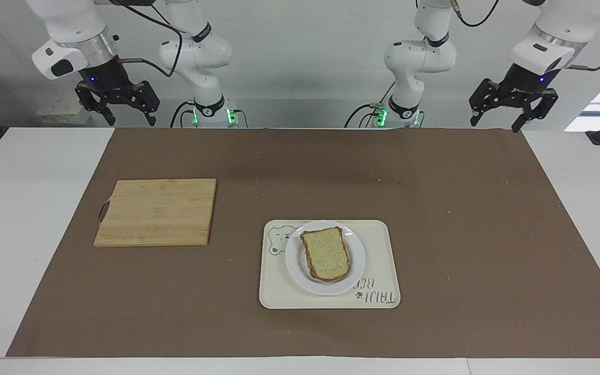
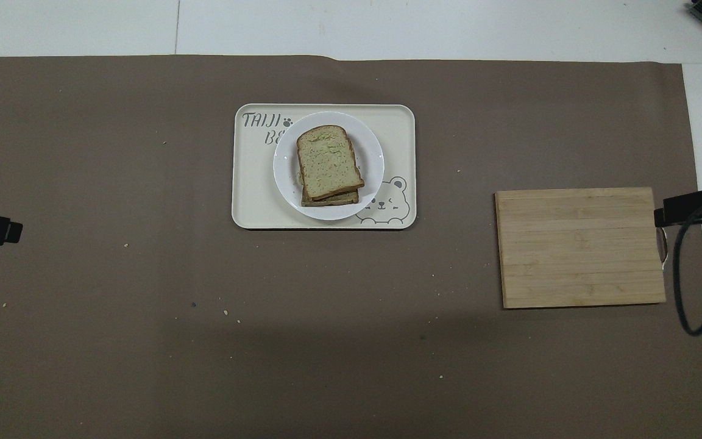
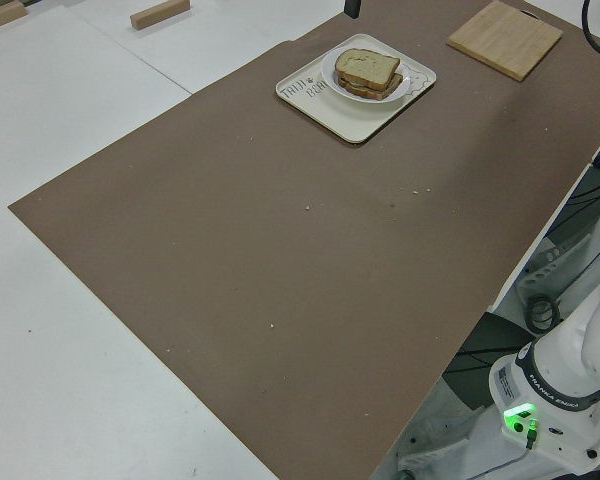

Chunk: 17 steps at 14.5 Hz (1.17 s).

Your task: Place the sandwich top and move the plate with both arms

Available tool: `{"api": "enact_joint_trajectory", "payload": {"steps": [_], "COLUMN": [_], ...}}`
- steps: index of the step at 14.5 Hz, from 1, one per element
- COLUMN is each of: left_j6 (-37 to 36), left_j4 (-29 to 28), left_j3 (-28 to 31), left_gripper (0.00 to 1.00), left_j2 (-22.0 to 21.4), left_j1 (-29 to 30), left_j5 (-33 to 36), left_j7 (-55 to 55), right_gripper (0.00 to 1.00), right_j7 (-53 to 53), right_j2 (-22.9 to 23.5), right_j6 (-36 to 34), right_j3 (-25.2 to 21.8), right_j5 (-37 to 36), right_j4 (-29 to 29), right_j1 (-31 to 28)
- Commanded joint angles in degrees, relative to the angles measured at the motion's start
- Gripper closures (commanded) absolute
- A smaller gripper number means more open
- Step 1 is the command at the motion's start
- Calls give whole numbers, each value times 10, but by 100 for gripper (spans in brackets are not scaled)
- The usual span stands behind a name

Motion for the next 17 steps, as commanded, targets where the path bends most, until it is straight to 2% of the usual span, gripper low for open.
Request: {"api": "enact_joint_trajectory", "payload": {"steps": [1,6,10,13,16,17], "left_j6": [-68,-80,-65,-39,24,31], "left_j4": [89,105,89,37,-70,-76], "left_j3": [-3,-6,-8,-8,-9,-9], "left_gripper": [0,0,0,0,0,0], "left_j2": [48,76,66,38,-16,-19], "left_j1": [12,19,18,20,19,19], "left_j5": [10,11,14,13,16,18], "left_j7": [11,11,11,11,11,11], "right_gripper": [0,0,0,0,0,0], "right_j7": [-12,-12,-12,-12,-12,-12], "right_j2": [-11,-12,-11,-11,-11,-11], "right_j6": [9,9,9,9,9,9], "right_j3": [0,0,0,0,0,0], "right_j5": [-3,-3,-3,-3,-3,-3], "right_j4": [-12,-12,-12,-12,-12,-12], "right_j1": [-2,-2,-2,-2,-2,-2]}}
